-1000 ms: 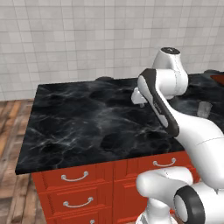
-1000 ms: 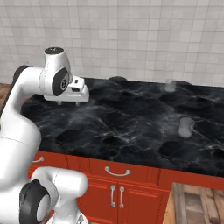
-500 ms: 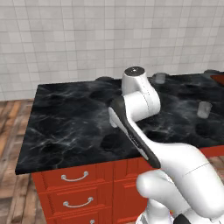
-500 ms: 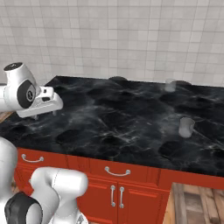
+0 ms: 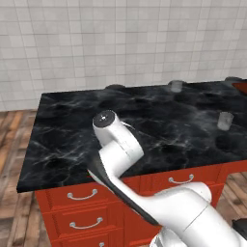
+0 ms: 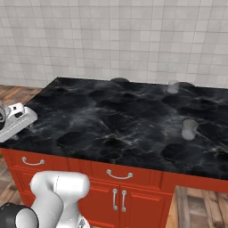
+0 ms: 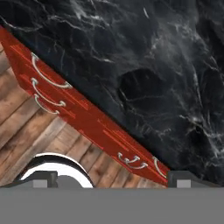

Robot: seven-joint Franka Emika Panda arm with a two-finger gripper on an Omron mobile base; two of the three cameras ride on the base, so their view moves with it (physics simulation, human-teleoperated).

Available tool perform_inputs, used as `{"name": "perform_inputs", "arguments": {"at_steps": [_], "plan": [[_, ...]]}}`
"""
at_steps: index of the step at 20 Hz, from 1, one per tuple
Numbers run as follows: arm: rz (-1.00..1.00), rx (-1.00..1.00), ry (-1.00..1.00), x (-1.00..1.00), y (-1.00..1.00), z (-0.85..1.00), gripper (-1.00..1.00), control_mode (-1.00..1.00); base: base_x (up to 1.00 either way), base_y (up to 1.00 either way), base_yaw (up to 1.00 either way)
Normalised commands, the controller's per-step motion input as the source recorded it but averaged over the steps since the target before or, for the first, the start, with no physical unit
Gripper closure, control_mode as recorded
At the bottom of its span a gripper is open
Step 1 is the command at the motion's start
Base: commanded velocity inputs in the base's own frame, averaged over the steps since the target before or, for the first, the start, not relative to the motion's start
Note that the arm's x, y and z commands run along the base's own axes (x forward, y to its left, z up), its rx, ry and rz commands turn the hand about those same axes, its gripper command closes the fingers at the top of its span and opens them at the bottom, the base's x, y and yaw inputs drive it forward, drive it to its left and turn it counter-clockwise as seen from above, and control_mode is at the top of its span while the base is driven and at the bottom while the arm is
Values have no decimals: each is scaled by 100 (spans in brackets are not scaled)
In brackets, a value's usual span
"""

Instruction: Take the tongs from the drawer on the left and place them on the dining counter next to the tray containing the hot dog.

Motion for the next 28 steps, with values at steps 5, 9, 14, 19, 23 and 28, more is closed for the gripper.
{"name": "perform_inputs", "arguments": {"at_steps": [5, 9, 14, 19, 23, 28], "plan": [[31, -23, -13, -25, 62, -64, -100, -100, 0, 0, 0], [31, -21, -13, -21, 53, -54, -100, -100, 0, 0, 0], [26, -14, -5, -8, 37, -45, -100, -100, 0, 0, 0], [16, -13, -2, 0, 19, -47, -100, -100, 0, 0, 0], [7, -13, -11, -3, 0, -46, -100, -100, 0, 0, 0], [4, -9, -13, -7, 4, -38, -100, -100, 0, 0, 0]]}}
